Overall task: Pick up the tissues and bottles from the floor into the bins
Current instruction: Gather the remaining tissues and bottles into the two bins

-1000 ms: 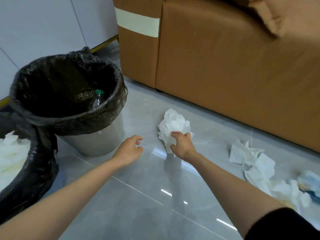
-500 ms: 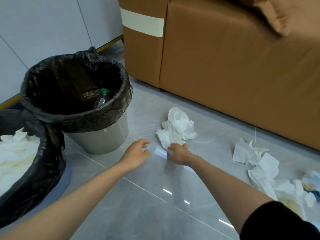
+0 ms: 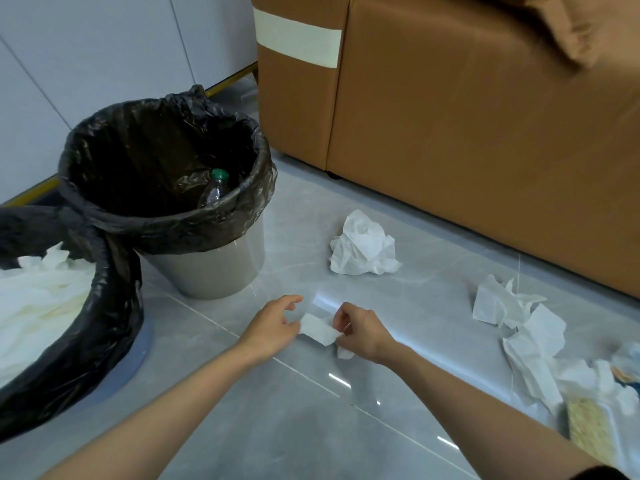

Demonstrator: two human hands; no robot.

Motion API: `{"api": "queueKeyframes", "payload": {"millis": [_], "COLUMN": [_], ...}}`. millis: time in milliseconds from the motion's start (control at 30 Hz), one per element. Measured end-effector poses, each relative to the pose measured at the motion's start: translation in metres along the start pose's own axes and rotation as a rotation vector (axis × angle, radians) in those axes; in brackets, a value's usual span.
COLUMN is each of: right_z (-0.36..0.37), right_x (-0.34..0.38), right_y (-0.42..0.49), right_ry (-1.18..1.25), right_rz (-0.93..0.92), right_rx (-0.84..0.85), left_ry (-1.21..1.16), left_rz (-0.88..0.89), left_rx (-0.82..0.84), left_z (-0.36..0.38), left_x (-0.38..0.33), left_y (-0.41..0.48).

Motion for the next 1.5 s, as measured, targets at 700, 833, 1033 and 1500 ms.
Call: {"api": "queueKeyframes", "payload": {"millis": [700,833,1033,1500], "right_z": [-0.081,-0.084,-0.081,-0.067], "right_x": [0.021,0.010,0.001,0.039], "right_y": [0.028,0.045,0.050,-0.002], "right_ry": [-0.127,-0.387,-0.396,0.340], "right_rz": [0.029,0.070,0.189,0.018], "right_rx": [-0.372,-0.167,-0.099,-0.495], "left_ry": [-0.599,-0.617,-0.619,-0.584], "left_rz": [0.012,0.012,0.002,-0.029], "left_rx": [-0.244,-0.243,-0.214,-0.317], "left_z": [-0.018,-0.021,-0.020,-0.009], "left_x": [-0.014,-0.015,-0.016,0.007], "left_y": [-0.001,0.000,-0.003,-0.035]}}
Point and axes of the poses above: each hand's wrist, its own y-axis towards the middle knuckle, its own z-axis out of the palm, x = y × z, the point moved 3 cm from there along y, towards the middle knuckle, and after that the axes turned 11 degrees about -y, right-handed, at the moved point
